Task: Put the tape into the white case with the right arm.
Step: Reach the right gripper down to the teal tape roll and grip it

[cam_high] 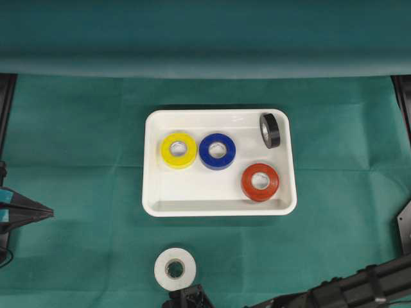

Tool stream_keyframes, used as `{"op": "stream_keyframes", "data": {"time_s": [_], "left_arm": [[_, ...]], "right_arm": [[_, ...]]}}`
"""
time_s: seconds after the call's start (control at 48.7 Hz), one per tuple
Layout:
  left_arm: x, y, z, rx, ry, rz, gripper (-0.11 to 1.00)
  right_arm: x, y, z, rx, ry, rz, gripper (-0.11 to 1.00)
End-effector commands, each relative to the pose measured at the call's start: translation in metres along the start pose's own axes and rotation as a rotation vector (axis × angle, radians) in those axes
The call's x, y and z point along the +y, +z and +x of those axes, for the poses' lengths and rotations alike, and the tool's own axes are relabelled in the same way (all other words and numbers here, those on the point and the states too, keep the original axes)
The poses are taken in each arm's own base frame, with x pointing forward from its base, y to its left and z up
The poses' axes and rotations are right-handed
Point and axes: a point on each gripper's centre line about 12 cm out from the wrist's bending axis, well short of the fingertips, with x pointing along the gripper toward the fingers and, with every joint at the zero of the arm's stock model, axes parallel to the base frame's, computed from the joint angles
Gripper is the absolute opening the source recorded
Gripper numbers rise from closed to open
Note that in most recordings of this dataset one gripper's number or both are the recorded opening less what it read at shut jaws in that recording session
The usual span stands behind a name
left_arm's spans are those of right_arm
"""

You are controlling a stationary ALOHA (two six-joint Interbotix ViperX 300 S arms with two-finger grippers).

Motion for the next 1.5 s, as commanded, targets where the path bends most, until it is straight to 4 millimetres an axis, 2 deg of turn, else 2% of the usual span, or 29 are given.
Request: {"op": "stream_keyframes", "data": {"time_s": [0.0, 0.226, 0.308, 0.349, 0.493, 0.554, 0.595, 0.903, 1.272, 1.478], "left_arm": [[0.0, 0.005, 0.0, -0.014, 0.002, -0.002, 0.0], [0.0, 0.006, 0.0, -0.015, 0.002, -0.002, 0.0], [0.0, 0.005, 0.0, -0.014, 0.002, -0.002, 0.0], [0.0, 0.005, 0.0, -0.014, 0.002, -0.002, 0.0], [0.0, 0.005, 0.0, -0.012, 0.003, -0.002, 0.0], [0.0, 0.006, 0.0, -0.015, 0.001, 0.0, 0.0], [0.0, 0.005, 0.0, -0.014, 0.002, -0.002, 0.0], [0.0, 0.005, 0.0, -0.014, 0.002, -0.002, 0.0], [0.0, 0.005, 0.0, -0.014, 0.002, -0.002, 0.0], [0.0, 0.005, 0.0, -0.014, 0.002, -0.001, 0.0]], "right_arm": [[0.004, 0.014, -0.003, -0.03, 0.013, 0.028, 0.69], [0.005, 0.013, 0.002, -0.025, 0.013, 0.038, 0.68], [0.005, 0.014, 0.002, -0.029, 0.015, 0.039, 0.63], [0.005, 0.016, 0.001, -0.034, 0.016, 0.039, 0.57], [0.01, 0.022, -0.001, -0.05, 0.023, 0.034, 0.16], [0.01, 0.022, -0.001, -0.049, 0.021, 0.028, 0.05], [0.009, 0.022, -0.001, -0.043, 0.014, 0.027, 0.01], [0.001, 0.019, -0.006, 0.028, -0.053, 0.039, 0.01], [-0.01, 0.043, -0.061, 0.075, -0.162, 0.069, 0.0], [-0.014, 0.051, -0.076, 0.094, -0.199, 0.085, 0.0]]}}
